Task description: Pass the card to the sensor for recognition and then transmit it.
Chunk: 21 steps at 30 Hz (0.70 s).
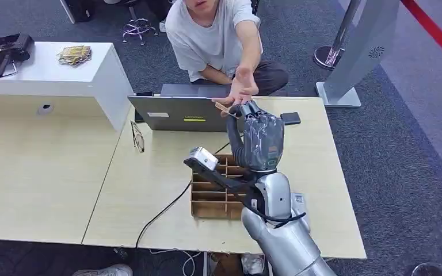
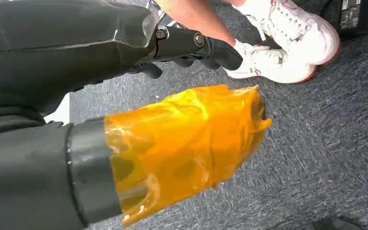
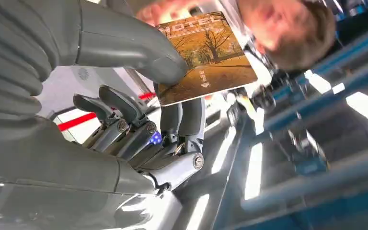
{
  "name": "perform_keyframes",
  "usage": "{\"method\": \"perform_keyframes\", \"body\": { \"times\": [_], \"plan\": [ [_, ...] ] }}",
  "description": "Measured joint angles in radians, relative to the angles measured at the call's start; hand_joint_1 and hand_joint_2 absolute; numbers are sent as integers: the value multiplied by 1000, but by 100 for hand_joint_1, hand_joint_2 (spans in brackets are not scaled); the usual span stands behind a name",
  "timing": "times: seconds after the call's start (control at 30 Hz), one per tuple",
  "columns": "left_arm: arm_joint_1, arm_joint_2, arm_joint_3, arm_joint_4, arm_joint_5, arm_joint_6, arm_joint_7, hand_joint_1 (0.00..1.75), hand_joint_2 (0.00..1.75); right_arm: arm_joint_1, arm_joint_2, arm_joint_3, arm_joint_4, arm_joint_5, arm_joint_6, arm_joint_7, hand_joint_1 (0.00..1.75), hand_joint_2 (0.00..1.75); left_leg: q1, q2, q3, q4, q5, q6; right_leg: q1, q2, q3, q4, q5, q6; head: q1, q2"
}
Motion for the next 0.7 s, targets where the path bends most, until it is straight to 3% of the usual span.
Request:
{"method": "perform_keyframes", "body": {
  "times": [0.4, 0.43, 0.47, 0.6, 0.63, 0.7],
  "plan": [
    [-7, 0, -21, 0, -19, -10, 4, 0, 0, -124, -4, 48, 178, 4, 61, 73, 175, 175, 0, 0, 0, 0, 0, 0, 0, 0, 0, 0, 0, 0, 0, 0],
    [-8, 0, -24, 0, -21, -12, 4, 0, 0, -132, -4, 49, 191, 8, 64, 82, 145, 175, 0, 0, 0, 0, 0, 0, 0, 0, 0, 0, 0, 0, 0, 0],
    [-8, 0, -26, 0, -23, -13, 4, 0, 0, -142, -4, 52, 209, 12, 66, 93, 0, 175, 0, 0, 0, 0, 0, 0, 0, 0, 0, 0, 0, 0, 0, 0],
    [-10, 1, -27, 0, -23, -13, 5, 0, 0, -168, -4, 59, 263, 19, 69, 123, 0, 175, 0, 0, 0, 0, 0, 0, 0, 0, 0, 0, 0, 0, 0, 0],
    [-10, 1, -27, 0, -23, -13, 5, 0, 0, -169, -4, 59, 271, 21, 70, 126, 0, 0, 0, 0, 0, 0, 0, 0, 0, 0, 0, 0, 0, 0, 0, 0],
    [-10, 2, -27, 0, -22, -13, 5, 0, 0, -170, -4, 59, 285, 23, 75, 130, 0, 0, 0, 0, 0, 0, 0, 0, 0, 0, 0, 0, 0, 0, 0, 0]
  ]
}}
